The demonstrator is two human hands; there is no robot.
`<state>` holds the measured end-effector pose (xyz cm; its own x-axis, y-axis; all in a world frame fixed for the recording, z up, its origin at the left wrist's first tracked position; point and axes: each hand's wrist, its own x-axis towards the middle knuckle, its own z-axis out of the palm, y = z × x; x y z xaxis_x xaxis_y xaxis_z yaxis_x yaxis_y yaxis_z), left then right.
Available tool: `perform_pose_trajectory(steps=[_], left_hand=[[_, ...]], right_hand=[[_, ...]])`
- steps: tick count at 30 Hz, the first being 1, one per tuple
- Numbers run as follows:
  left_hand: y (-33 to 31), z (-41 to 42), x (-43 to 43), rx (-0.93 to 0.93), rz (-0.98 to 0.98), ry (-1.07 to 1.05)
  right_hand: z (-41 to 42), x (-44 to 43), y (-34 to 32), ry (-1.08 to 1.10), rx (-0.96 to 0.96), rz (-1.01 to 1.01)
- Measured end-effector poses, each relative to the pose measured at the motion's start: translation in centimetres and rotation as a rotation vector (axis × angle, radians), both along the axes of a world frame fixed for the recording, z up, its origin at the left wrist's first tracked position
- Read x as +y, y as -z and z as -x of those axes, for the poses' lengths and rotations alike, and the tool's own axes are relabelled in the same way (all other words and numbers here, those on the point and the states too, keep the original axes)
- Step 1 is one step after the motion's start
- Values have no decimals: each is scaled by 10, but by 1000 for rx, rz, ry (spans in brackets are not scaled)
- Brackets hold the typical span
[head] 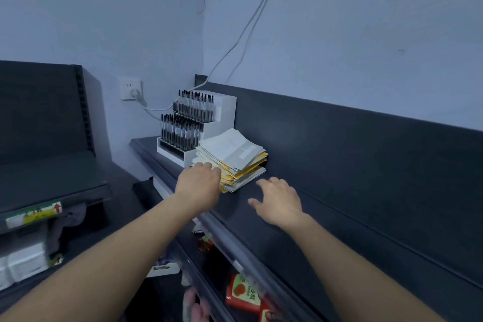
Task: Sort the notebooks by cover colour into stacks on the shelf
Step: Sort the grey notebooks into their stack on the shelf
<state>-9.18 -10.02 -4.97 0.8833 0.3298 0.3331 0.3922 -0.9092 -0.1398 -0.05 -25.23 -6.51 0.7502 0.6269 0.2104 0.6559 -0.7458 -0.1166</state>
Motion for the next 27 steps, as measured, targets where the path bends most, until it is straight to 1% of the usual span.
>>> perform_pose_trajectory(steps=[6, 11, 16, 19, 22, 24, 27], left_hand=[[-3, -47, 47, -11, 4, -12], [-4, -82, 80, -36, 5, -1], [-6, -120, 114, -59, 19, 14], [-6, -141, 133, -47, 88, 34], [-5, -156, 149, -33, 235, 42], [-5, -162, 158, -70, 291, 30], [-5, -164, 170, -166, 299, 3]], right_hand=[[-50, 53, -1, -20, 44, -26], [-79, 88, 5, 12, 95, -30], [-101, 117, 12, 65, 194, -125], [-110, 132, 14, 103, 163, -82], [-117, 143, 13, 99, 115, -63], [-120, 149, 12, 74, 118, -77], [-120, 156, 10, 15, 139, -108]])
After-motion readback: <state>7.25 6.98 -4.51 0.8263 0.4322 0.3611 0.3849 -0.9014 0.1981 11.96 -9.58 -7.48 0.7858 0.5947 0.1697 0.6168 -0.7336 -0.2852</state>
